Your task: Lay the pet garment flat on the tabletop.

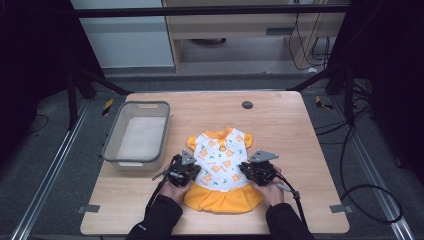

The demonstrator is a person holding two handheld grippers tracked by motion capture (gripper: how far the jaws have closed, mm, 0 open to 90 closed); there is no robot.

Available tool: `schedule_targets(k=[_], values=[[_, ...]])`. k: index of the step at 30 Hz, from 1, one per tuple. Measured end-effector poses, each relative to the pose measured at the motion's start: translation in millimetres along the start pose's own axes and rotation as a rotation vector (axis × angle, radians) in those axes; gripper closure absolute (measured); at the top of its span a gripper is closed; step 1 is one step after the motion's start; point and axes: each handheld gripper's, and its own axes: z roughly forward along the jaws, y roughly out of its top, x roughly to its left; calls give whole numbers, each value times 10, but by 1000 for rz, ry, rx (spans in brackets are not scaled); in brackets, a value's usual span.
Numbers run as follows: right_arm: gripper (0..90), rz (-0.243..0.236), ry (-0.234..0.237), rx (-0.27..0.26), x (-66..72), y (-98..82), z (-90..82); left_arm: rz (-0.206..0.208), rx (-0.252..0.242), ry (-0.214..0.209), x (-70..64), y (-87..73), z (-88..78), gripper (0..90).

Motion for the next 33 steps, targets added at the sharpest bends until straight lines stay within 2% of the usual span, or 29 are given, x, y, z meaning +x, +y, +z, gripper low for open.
schedule_targets(k=[2,6,9,10,11,12,13,14,16,17,18,19,20,21,22,25,27,29,33], values=[[816,-2,2,35,19,-28,21,-4,-1,2,2,3,7,857],[821,23,16,46,46,-53,-23,22,-5,13,-18,18,16,856],[821,21,18,48,68,-72,-47,20,-11,21,-19,24,2,853],[820,17,20,51,88,-81,-65,-2,-50,14,-20,52,-63,851],[820,17,20,51,88,-81,-65,-2,-50,14,-20,52,-63,850],[819,9,15,52,92,-82,-66,-11,-103,11,-43,111,-133,844],[819,9,15,52,92,-82,-66,-11,-103,11,-43,111,-133,833],[818,18,16,47,88,-83,-58,-37,-141,-38,-81,170,-133,818],[818,19,10,45,92,-83,-55,-22,-143,-47,-116,188,-108,802],[818,19,10,45,92,-83,-55,-3,-134,-53,-156,194,-67,802],[817,10,4,42,101,-85,-54,20,-83,-55,-202,185,26,794],[817,10,4,42,101,-85,-54,20,-83,-55,-202,185,26,794],[817,11,4,41,101,-87,-54,37,-40,-41,-211,162,94,797],[817,11,4,41,101,-87,-54,37,-40,-41,-211,162,94,805],[818,8,-4,36,88,-88,-48,41,-5,-47,-184,143,118,806],[817,5,-17,28,67,-89,-37,38,8,-55,-157,137,115,806],[820,36,-19,23,40,-88,-26,40,2,-45,-150,140,129,807],[819,28,-33,19,28,-87,-15,42,-9,-39,-145,145,147,807],[800,27,-38,19,25,-79,-22,32,1,-26,-151,153,111,786]])
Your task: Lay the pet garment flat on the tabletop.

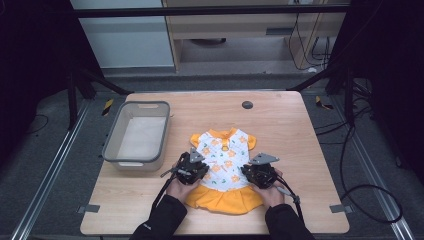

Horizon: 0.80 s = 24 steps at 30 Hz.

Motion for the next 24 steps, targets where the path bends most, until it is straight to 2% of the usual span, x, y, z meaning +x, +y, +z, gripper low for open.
schedule_targets(k=[2,3,5,7,8,9,10,12,13,16,21,24], values=[[784,-4,4,-16,-8,10,-33,2,-16,2,-6,-5,-66,738],[766,6,4,-37,-23,30,-90,1,-28,-3,3,-17,-151,715],[757,8,4,-51,-38,40,-125,-1,-37,-2,11,-25,-216,703],[718,14,-7,-84,-81,61,-255,-11,-68,-22,22,-60,-369,639],[718,14,-7,-84,-81,61,-255,-11,-68,-22,22,-60,-369,624],[683,21,-13,-103,-119,59,-355,-8,-96,-29,26,-122,-477,600],[683,21,-13,-103,-119,59,-355,-8,-96,-29,26,-122,-477,570],[617,23,-26,-122,-174,46,-467,-14,-120,-38,52,-215,-615,539],[566,44,-32,-145,-216,28,-538,-15,-129,-40,67,-248,-661,509],[476,70,-57,-180,-291,-27,-654,-25,-150,-41,111,-353,-780,460],[323,107,-102,-172,-389,-181,-788,-34,-174,-27,176,-546,-958,343],[285,117,-117,-163,-431,-243,-821,-46,-174,-27,205,-629,-1025,313]])
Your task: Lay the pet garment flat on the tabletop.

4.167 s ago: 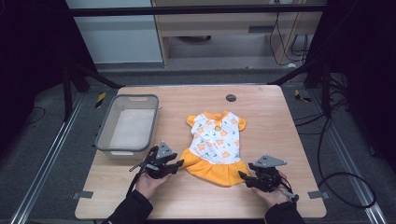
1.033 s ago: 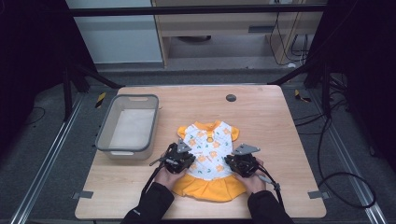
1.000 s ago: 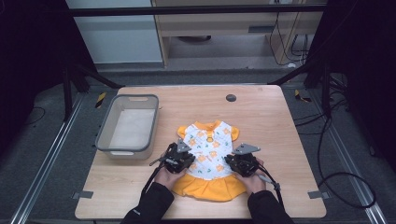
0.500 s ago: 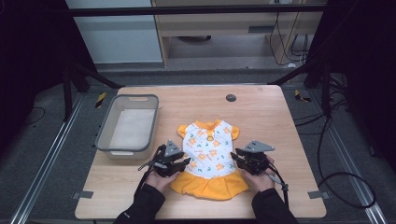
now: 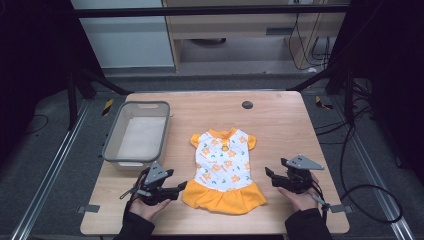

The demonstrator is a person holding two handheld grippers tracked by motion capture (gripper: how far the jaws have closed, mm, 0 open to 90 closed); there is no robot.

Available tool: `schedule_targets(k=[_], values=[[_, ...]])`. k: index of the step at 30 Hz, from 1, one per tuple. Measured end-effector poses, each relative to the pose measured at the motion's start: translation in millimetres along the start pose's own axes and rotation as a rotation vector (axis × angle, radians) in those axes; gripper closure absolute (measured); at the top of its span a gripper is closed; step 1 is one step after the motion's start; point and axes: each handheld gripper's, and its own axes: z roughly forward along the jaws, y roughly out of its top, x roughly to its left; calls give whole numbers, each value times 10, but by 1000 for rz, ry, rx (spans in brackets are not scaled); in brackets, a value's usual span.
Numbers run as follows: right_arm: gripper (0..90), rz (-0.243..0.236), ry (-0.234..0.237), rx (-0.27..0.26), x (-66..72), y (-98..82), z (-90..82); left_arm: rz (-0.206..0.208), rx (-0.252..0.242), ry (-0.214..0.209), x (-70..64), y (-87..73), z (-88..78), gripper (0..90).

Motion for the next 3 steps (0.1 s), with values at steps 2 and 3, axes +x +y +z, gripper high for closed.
schedule_targets(k=[2,3], values=[[252,16,-20,11,-61,-53,-31,-21,0,-4,41,-89,-91,289],[239,22,-26,15,-86,-75,-42,-29,-1,-2,56,-128,-131,287]])
